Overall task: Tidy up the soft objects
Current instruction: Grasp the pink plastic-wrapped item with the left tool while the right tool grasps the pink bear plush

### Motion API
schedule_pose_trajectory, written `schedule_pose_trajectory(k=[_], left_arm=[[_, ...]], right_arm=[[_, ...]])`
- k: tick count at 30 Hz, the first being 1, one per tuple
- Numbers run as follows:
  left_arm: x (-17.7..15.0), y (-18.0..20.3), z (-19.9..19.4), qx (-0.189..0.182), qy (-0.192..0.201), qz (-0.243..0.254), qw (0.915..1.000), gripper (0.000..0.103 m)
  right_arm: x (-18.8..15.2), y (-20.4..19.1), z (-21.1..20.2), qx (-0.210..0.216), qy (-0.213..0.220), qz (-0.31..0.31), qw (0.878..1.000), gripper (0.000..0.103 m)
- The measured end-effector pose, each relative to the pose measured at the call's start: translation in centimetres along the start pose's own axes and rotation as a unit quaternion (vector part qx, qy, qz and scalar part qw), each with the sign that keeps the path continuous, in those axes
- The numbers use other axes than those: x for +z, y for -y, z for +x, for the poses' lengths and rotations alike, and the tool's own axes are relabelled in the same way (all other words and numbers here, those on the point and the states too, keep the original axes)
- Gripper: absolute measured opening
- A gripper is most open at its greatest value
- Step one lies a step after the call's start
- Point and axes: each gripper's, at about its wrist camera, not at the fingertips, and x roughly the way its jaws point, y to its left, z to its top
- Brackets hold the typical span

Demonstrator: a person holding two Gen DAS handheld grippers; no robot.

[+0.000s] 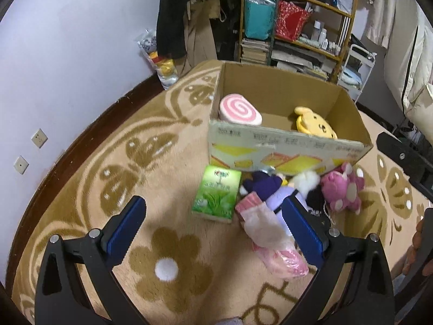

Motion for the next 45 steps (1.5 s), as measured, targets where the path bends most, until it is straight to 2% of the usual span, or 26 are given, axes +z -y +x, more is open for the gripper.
schedule_pose_trajectory(k=[13, 20, 32, 45], left_arm=[[-0.8, 1.2, 3.8, 0.000, -0.043, -0.005, 0.9991, 0.100], [-1.0, 1.4, 5.8, -0.012, -0.058, -0.012, 0.9982, 0.100], [-1.2, 1.8, 8.5, -0.016, -0.092, -0.017, 0.9955, 0.100], [-1.4, 1.5, 9.7, -0.032, -0.108, -0.039, 0.9929, 0.100]], right_arm=[[-2.4, 1.0, 4.9, 0.010, -0.089, 0.022, 0.996, 0.103], [-3.2, 0.4, 7.1, 0.000, -0.108, 0.010, 0.994, 0.103], [-4.1, 1.1, 9.7, -0.006, -0.144, 0.029, 0.989, 0.103], [-4.1, 1.7, 10.8, -0.013, -0.147, 0.049, 0.988, 0.103]])
